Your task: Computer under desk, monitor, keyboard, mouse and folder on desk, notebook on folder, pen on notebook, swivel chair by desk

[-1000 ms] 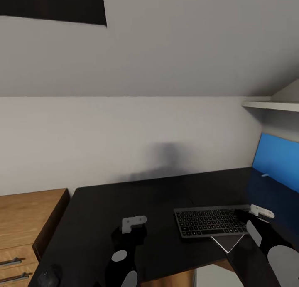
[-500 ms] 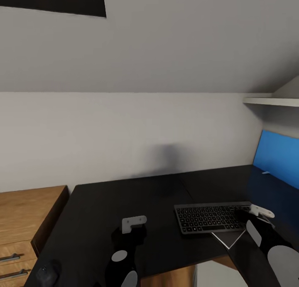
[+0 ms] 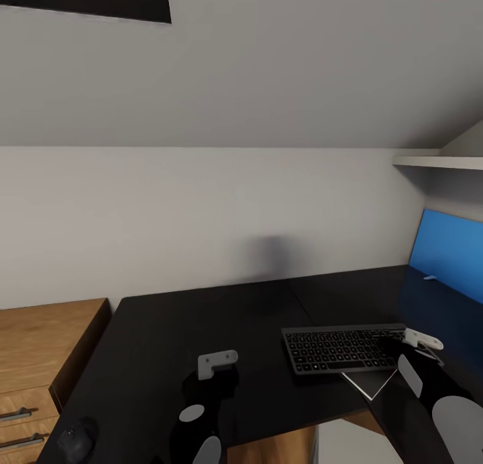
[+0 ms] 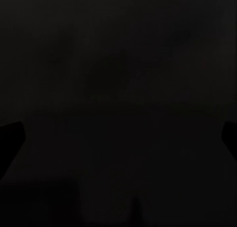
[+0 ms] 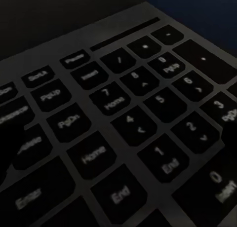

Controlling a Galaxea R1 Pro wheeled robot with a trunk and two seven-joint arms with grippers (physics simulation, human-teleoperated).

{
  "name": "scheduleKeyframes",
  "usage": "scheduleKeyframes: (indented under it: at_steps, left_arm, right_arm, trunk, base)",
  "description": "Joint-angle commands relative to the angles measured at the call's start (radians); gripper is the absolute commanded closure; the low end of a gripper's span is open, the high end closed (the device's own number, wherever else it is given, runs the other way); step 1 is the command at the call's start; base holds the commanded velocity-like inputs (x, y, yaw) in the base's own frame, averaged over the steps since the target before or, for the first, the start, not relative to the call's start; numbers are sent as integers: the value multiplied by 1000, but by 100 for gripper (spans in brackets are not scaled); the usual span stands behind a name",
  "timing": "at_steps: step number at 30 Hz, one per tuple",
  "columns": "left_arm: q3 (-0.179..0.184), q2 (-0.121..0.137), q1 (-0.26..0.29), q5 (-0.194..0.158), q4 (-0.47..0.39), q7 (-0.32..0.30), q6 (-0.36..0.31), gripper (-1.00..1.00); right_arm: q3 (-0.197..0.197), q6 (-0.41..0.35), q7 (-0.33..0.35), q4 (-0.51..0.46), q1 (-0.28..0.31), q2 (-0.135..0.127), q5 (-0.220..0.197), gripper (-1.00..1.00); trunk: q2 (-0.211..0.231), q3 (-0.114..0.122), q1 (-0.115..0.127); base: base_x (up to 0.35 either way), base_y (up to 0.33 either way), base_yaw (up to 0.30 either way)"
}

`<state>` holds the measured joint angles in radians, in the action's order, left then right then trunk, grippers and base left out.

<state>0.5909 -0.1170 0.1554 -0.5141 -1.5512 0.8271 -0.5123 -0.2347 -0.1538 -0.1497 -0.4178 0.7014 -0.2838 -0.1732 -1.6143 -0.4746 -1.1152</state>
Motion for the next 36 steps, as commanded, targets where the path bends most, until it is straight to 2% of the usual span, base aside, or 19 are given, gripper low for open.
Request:
scheduleKeyframes:
  at_steps: [1,3,5,8,36]
  left_arm:
    - [1,0,1,-7,-1,8,-3,-100]
    - [2,5,1,-8,0,7,-3,-100]
    - [3,25,1,-9,0,6,-3,-100]
    - [5,29,1,-9,0,6,-3,-100]
    - [7,31,1,-11,0,6,-3,-100]
  right_arm:
    - [0,-4,-4,13,0,0,-17,-100]
    - [0,-4,-4,13,0,0,-17,-100]
    - [0,-4,-4,14,0,0,-17,-100]
    - [0,-4,-4,14,0,0,-17,-100]
    - [1,-4,-4,14,0,0,-17,-100]
  trunk:
    - [-1,-1,0]
    - [-1,-1,0]
    - [-1,-1,0]
    - [-1,-1,0]
    - [-1,-1,0]
  base:
    - [0,0,0]
    - [0,0,0]
    - [0,0,0]
    - [-39,0,0]
    - [-120,0,0]
